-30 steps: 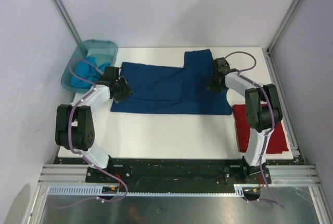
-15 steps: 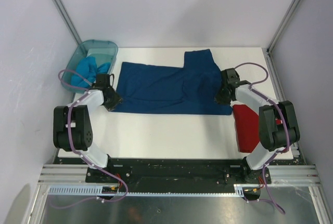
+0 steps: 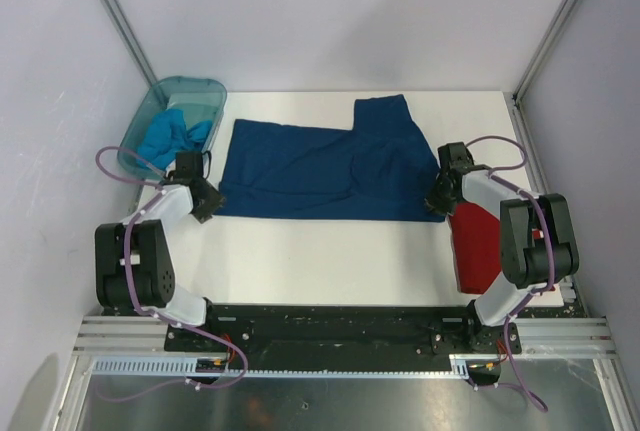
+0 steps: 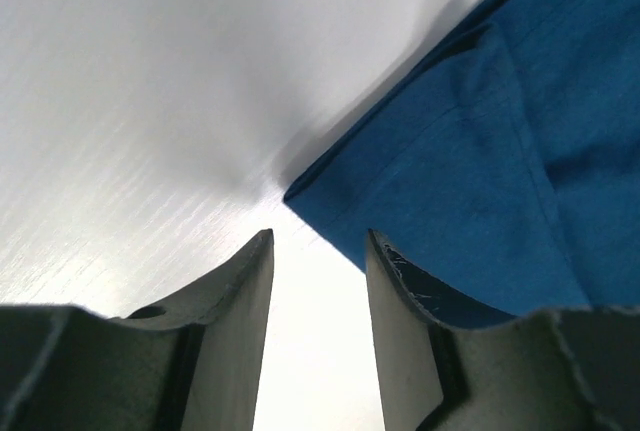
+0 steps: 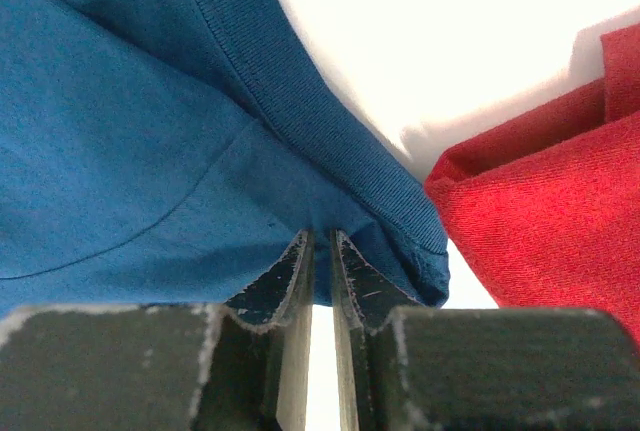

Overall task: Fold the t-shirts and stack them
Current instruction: Fold the flattened tshirt in 1/3 of the way

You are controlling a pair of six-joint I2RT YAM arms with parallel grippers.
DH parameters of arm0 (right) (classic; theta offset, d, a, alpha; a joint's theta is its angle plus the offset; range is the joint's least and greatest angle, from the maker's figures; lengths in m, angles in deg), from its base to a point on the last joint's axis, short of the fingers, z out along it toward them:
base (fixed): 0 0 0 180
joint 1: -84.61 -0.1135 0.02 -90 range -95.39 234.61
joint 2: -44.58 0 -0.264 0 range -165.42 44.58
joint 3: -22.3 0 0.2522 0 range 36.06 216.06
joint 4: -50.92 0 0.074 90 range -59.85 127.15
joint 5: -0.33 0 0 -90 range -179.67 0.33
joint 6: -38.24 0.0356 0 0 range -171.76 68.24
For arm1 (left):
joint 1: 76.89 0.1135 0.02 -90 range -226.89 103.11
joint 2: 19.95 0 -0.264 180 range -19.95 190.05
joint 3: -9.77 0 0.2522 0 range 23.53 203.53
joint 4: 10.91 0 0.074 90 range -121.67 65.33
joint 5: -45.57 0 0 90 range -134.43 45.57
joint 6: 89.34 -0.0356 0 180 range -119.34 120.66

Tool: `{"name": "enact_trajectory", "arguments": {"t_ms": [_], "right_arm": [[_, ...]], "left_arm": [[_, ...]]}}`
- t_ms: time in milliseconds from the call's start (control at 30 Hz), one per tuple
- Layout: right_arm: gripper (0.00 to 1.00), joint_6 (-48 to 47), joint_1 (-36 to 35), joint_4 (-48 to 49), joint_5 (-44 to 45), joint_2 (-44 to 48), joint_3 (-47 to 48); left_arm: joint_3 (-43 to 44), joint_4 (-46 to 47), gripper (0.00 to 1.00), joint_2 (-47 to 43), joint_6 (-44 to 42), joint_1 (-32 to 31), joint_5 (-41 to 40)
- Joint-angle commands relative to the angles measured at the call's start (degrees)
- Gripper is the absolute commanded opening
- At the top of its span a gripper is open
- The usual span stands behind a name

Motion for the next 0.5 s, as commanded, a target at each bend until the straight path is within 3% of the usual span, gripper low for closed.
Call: {"name": "enact_trajectory", "arguments": {"t_ms": [0,467], "right_arm": [[0.17,-0.78,0.46,1.77,0.27,0.74,-0.05],[0.29,-0.78,-1.19,-3.18,1.01,11.63,-3.24]], "left_arm": [[-1.88,-0.55,0.47,-3.27,1.95,0.60,-3.62],[-1.19,0.07,0.47,2.38,6.32,0.95,-3.92]]}}
